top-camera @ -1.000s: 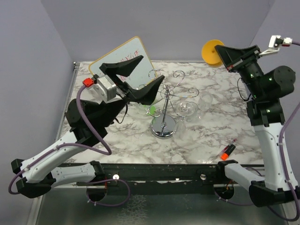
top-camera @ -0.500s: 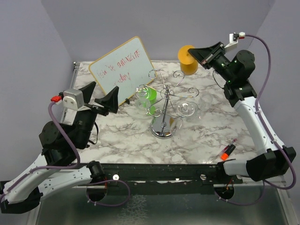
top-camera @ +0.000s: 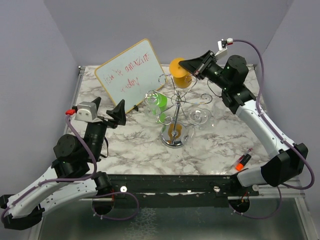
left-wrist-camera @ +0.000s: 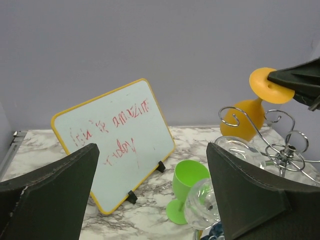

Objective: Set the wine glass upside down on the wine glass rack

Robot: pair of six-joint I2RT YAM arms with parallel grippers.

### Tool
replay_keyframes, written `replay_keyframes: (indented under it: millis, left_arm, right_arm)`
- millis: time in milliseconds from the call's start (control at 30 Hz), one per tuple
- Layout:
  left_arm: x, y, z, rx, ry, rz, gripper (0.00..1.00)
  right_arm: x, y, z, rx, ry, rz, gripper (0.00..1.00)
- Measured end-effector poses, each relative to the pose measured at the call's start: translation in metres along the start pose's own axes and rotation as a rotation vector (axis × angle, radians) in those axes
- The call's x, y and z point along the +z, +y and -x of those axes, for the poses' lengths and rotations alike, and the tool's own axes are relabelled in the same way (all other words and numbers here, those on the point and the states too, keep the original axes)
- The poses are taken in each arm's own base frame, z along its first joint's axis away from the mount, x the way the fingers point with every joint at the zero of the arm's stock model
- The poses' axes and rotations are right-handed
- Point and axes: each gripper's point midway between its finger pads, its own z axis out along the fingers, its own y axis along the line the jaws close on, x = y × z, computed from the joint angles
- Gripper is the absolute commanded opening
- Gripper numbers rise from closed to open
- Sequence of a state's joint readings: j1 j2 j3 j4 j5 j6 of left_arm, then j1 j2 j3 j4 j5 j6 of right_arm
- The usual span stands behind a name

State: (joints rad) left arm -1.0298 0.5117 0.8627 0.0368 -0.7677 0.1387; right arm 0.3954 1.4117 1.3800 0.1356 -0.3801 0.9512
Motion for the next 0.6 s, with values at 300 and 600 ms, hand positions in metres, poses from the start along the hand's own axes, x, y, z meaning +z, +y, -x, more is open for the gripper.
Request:
replay_keyframes:
  millis: [300,600]
  left_arm:
    - [0.0,0.014,-0.01,-0.006,0.014,0.094,0.89]
    - [-0.002,0.015,-0.03,-0.006,0.016,0.108,0.91]
  right_arm:
    - [-0.001,-0.007,-0.027,0.039,0.053,-0.039,0.01]
    - [-0.021,0.014,-0.031,0.078,0.045,-0.048,0.01]
